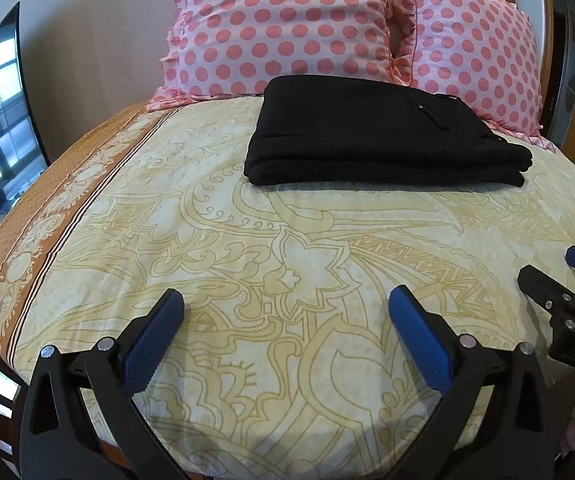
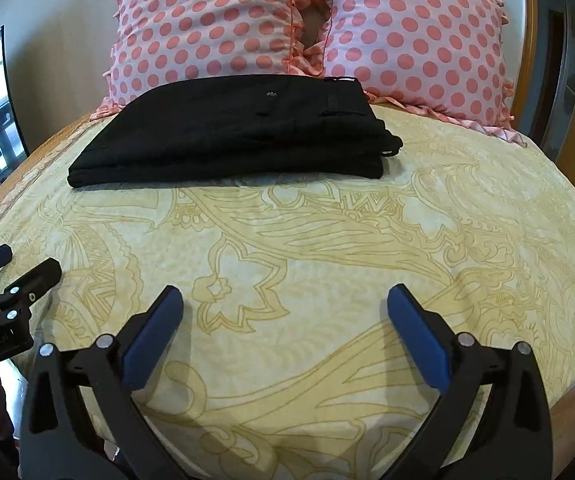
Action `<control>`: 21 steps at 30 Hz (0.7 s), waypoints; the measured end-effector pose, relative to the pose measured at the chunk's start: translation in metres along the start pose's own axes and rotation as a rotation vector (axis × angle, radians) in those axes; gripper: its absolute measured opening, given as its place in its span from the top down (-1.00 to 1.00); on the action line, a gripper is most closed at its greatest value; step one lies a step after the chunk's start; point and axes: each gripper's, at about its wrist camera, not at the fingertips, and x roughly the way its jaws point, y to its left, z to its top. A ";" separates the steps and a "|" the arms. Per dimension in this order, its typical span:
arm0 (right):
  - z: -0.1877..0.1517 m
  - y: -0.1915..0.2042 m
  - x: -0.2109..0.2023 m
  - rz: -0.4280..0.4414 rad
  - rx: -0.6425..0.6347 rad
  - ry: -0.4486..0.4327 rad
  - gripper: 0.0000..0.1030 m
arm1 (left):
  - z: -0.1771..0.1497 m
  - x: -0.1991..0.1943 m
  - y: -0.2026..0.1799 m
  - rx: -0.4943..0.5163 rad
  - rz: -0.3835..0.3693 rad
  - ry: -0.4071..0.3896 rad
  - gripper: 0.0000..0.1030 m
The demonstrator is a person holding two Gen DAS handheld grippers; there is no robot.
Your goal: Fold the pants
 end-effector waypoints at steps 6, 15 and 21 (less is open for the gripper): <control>0.000 -0.002 0.000 0.003 -0.003 -0.007 -0.97 | 0.001 0.000 0.004 0.009 -0.009 0.000 -0.97; -0.001 -0.002 0.000 0.003 -0.003 -0.010 -0.97 | 0.001 0.000 0.002 0.008 -0.007 0.000 -0.97; -0.001 -0.002 0.000 0.002 -0.003 -0.010 -0.97 | 0.001 0.000 0.002 0.007 -0.007 0.000 -0.97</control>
